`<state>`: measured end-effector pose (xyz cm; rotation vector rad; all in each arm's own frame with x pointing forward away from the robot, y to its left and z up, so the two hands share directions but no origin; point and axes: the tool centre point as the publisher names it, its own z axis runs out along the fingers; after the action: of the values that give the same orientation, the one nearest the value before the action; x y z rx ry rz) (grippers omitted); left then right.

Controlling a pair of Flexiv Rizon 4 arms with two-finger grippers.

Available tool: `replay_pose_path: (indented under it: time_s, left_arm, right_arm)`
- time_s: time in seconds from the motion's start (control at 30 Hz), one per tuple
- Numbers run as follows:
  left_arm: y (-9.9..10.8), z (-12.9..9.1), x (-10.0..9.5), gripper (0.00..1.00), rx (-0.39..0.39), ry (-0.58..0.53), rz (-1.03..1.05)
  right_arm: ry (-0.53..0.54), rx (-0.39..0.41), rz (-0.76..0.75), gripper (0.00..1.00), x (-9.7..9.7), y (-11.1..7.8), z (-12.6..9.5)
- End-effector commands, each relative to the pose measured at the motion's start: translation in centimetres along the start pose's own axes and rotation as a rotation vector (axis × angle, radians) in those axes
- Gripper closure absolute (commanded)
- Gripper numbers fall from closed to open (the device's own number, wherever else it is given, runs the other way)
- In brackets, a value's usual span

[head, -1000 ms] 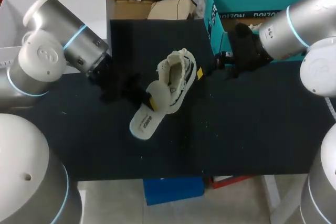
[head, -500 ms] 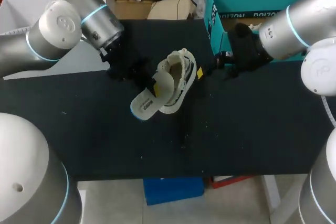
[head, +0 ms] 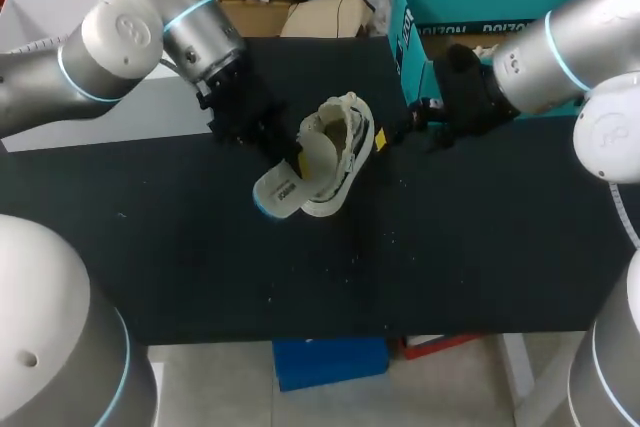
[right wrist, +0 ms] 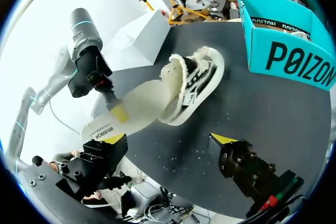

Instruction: Take the shoe out of the shoebox, open the shoe tongue, remove and reinsert the insole, then place the shoe into the shoebox

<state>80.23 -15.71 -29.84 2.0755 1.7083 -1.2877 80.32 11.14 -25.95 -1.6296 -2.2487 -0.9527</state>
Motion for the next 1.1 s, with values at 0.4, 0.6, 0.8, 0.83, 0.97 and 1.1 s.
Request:
replay_pose_path:
  time_s: [0.4, 0.6, 0.8, 0.83, 0.97, 1.1]
  left_arm:
    - [0.4, 1.1, 2.4, 1.00, 0.099, -0.012, -0.151]
    - [1.8, 2.0, 3.3, 1.00, 0.095, 0.002, -0.190]
    - [3.8, 2.3, 3.1, 1.00, 0.070, -0.001, -0.185]
    - [4.2, 2.3, 3.0, 1.00, 0.063, 0.003, -0.176]
    - [5.4, 2.1, 2.6, 1.00, 0.046, 0.013, -0.147]
    - [6.5, 2.0, 2.8, 1.00, 0.019, 0.054, -0.140]
  right_arm:
    - [-0.001, 0.003, 0.000, 0.00, 0.0, 0.1, 0.0]
    - [-0.001, 0.003, 0.000, 0.00, 0.0, 0.1, 0.0]
    - [-0.001, 0.003, 0.000, 0.00, 0.0, 0.1, 0.0]
    - [-0.001, 0.003, 0.000, 0.00, 0.0, 0.1, 0.0]
    - [-0.001, 0.003, 0.000, 0.00, 0.0, 0.1, 0.0]
    - [-0.001, 0.003, 0.000, 0.00, 0.0, 0.1, 0.0]
